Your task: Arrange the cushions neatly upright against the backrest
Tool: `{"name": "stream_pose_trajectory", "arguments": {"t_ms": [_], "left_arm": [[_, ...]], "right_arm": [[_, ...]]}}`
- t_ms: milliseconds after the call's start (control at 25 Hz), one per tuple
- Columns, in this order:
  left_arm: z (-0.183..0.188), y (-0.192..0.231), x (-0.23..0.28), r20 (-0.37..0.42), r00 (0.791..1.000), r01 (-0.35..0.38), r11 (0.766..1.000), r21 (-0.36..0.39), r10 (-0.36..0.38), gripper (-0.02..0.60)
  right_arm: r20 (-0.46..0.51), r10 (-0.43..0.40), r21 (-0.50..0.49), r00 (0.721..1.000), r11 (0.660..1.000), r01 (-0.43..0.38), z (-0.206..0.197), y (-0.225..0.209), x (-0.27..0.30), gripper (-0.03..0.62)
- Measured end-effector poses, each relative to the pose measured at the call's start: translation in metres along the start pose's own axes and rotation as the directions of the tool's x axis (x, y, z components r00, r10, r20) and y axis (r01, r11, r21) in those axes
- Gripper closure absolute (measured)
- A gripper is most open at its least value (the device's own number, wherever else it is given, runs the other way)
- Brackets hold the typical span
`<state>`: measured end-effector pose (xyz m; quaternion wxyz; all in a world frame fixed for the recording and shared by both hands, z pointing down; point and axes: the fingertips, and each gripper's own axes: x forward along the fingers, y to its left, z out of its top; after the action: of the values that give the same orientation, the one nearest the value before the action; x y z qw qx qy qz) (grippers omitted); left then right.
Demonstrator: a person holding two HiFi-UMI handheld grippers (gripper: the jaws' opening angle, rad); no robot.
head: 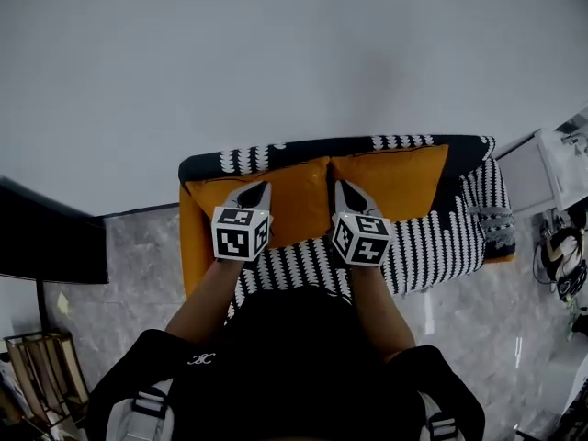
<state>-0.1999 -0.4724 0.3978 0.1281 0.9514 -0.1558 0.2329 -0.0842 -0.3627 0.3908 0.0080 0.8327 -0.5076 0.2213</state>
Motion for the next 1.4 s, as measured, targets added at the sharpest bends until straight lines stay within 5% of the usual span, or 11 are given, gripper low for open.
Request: {"name": "stream_pose_trajectory", "arguments": {"t_ms": [520,1400], "left_arm": [[0.102,-0.087,0.005,0.193,0.981,-0.049,0.988,0.150,0.019,0.574],[0.086,-0.086,0.010,0.146,0.989,-0.009,0.990,0.138,-0.011,0.575]], "right_arm": [[0.214,0.026,-0.077,0.977,0.997,-0.009,0.105,-0.030,-0.051,0.588],[0.147,0.055,-0.047,0.988,0.998,-0.049,0.075,-0.025,-0.039,0.588]]}}
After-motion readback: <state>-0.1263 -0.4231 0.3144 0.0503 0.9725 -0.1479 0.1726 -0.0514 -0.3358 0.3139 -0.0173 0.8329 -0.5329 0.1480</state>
